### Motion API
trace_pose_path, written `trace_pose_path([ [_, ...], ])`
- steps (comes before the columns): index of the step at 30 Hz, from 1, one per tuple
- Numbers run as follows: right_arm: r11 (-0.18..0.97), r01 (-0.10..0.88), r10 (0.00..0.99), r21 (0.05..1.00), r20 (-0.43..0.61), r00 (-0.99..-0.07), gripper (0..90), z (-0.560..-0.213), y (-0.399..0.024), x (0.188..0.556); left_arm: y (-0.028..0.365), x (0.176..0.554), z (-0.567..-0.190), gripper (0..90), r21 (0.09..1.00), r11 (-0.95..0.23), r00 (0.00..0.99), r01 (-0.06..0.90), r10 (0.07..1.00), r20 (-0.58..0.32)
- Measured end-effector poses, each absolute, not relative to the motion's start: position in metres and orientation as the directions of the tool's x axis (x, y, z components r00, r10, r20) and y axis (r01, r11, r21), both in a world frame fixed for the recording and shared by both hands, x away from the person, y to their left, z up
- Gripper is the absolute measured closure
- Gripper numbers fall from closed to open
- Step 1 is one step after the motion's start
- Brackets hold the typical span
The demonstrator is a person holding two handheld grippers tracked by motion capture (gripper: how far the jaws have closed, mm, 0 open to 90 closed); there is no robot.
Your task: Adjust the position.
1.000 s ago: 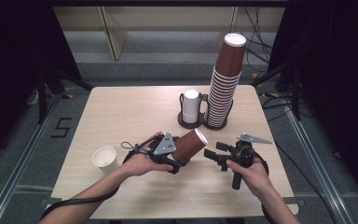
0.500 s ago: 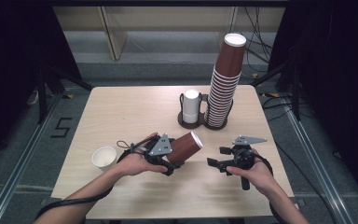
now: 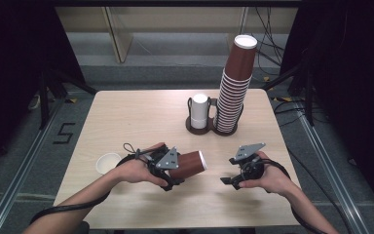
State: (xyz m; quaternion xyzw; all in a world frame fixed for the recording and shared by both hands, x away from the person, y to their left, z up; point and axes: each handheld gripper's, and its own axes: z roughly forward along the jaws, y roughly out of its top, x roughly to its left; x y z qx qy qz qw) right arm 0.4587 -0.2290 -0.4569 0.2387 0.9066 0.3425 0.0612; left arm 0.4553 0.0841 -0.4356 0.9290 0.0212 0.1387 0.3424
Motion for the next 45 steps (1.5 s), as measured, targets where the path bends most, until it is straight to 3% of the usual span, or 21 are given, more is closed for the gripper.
trace_pose_path([
  [4, 0.749, 0.285, 0.359, 0.598, -0.005, -0.933, 18.6, -0.456, -0.223, 0.461, 0.081, 0.456, -0.435, 14.8, 0.61, -0.79, 0.967, -0.061, 0.105, 0.232],
  [8, 0.801, 0.258, 0.324, 0.54, -0.029, -0.945, 19.4, -0.454, -0.216, 0.458, 0.078, 0.456, -0.435, 14.8, 0.584, -0.811, 0.977, -0.045, 0.087, 0.197],
  [11, 0.846, 0.167, 0.238, 0.506, -0.079, -0.968, 19.5, -0.452, -0.21, 0.459, 0.077, 0.457, -0.433, 14.7, 0.539, -0.84, 0.981, -0.069, 0.04, 0.188],
  [12, 0.852, 0.195, 0.252, 0.486, -0.053, -0.966, 19.5, -0.451, -0.208, 0.456, 0.076, 0.457, -0.432, 14.8, 0.529, -0.845, 0.983, -0.073, 0.029, 0.183],
  [13, 0.864, 0.148, 0.208, 0.481, -0.073, -0.975, 19.5, -0.451, -0.204, 0.458, 0.075, 0.457, -0.432, 14.7, 0.529, -0.846, 0.983, -0.074, 0.027, 0.18],
  [18, 0.885, 0.135, 0.183, 0.446, -0.065, -0.981, 19.5, -0.449, -0.195, 0.456, 0.073, 0.457, -0.43, 14.6, 0.509, -0.856, 0.986, -0.09, -0.003, 0.169],
  [20, 0.893, 0.079, 0.131, 0.444, -0.087, -0.988, 19.6, -0.449, -0.191, 0.458, 0.072, 0.457, -0.43, 14.6, 0.493, -0.865, 0.986, -0.097, -0.015, 0.166],
  [23, 0.891, 0.107, 0.149, 0.442, -0.06, -0.987, 19.6, -0.448, -0.185, 0.455, 0.069, 0.457, -0.431, 14.6, 0.484, -0.869, 0.987, -0.107, -0.033, 0.158],
  [29, 0.883, 0.035, 0.084, 0.468, -0.086, -0.993, 19.7, -0.443, -0.17, 0.457, 0.062, 0.457, -0.434, 14.6, 0.474, -0.872, 0.988, -0.121, -0.057, 0.146],
  [30, 0.878, 0.071, 0.112, 0.472, -0.059, -0.992, 19.6, -0.443, -0.168, 0.454, 0.061, 0.457, -0.434, 14.6, 0.473, -0.873, 0.988, -0.121, -0.058, 0.145],
  [32, 0.877, 0.017, 0.067, 0.481, -0.088, -0.994, 19.6, -0.441, -0.163, 0.457, 0.06, 0.457, -0.435, 14.7, 0.472, -0.872, 0.987, -0.126, -0.065, 0.144],
  [45, 0.87, 0.007, 0.054, 0.492, -0.08, -0.995, 19.6, -0.439, -0.141, 0.457, 0.051, 0.456, -0.436, 14.7, 0.478, -0.868, 0.987, -0.135, -0.076, 0.141],
])
